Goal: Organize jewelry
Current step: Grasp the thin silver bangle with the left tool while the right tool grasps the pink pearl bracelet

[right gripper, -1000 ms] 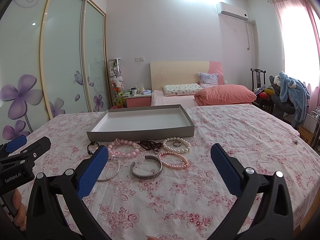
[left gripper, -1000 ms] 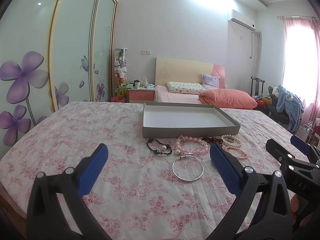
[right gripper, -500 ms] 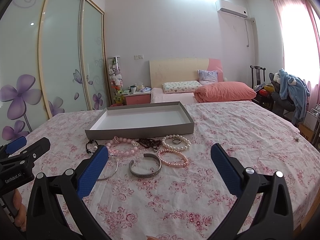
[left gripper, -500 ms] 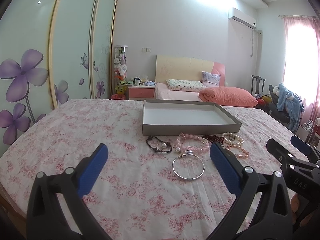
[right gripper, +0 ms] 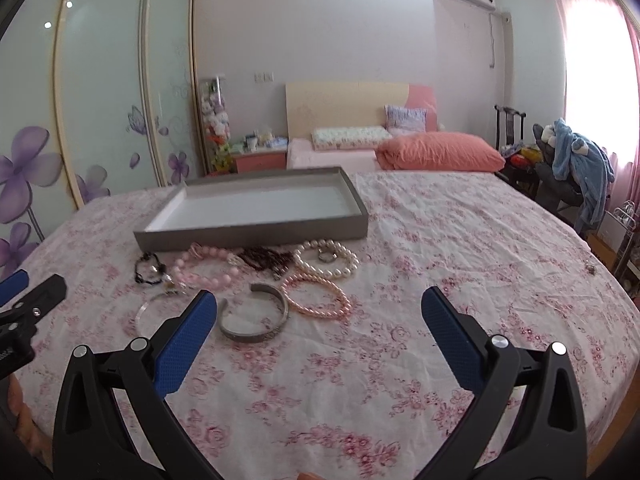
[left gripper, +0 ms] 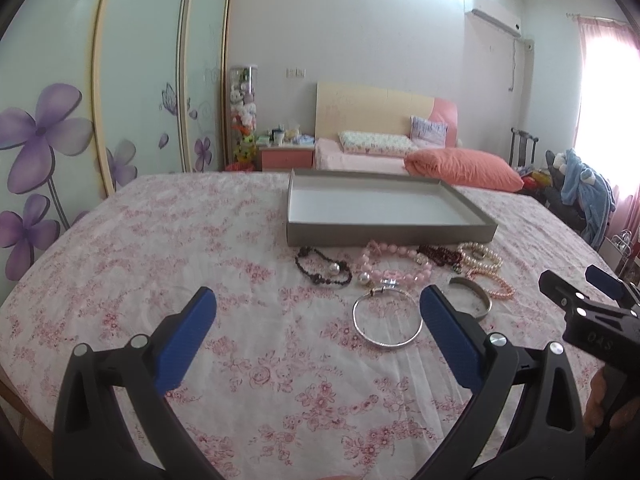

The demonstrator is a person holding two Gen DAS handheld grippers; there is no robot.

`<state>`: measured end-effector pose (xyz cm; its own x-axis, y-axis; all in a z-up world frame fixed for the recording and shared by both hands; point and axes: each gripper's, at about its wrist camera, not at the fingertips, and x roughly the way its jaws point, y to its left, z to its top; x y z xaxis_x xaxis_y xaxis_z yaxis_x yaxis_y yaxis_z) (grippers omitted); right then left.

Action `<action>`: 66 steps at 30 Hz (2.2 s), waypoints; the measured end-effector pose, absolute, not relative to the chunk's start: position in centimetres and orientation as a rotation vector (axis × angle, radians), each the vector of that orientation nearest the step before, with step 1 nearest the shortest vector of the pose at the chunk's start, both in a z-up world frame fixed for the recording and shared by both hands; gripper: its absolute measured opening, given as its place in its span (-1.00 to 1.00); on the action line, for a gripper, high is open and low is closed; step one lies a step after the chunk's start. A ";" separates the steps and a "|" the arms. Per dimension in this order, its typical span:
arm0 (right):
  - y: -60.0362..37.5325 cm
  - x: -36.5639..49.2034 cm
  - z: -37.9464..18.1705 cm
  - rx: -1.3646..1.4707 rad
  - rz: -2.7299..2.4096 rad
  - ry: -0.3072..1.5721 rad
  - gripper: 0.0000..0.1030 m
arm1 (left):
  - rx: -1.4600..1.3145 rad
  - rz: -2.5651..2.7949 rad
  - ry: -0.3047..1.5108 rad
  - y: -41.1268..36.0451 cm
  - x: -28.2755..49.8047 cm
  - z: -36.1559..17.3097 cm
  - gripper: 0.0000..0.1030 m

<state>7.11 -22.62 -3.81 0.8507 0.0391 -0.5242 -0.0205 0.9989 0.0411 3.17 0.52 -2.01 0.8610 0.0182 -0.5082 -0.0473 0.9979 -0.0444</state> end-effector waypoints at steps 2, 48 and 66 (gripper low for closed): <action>-23.1 8.4 -4.3 0.031 0.021 0.613 0.97 | -0.058 0.036 0.567 0.6 3.9 -2.4 0.92; -24.8 15.0 -7.1 0.063 0.079 0.861 -0.87 | -0.066 -0.070 0.907 -0.6 12.2 -6.7 0.60; -25.0 14.9 -7.3 0.074 0.071 0.845 -0.87 | -0.011 -0.052 0.921 -1.7 13.1 -7.6 -0.92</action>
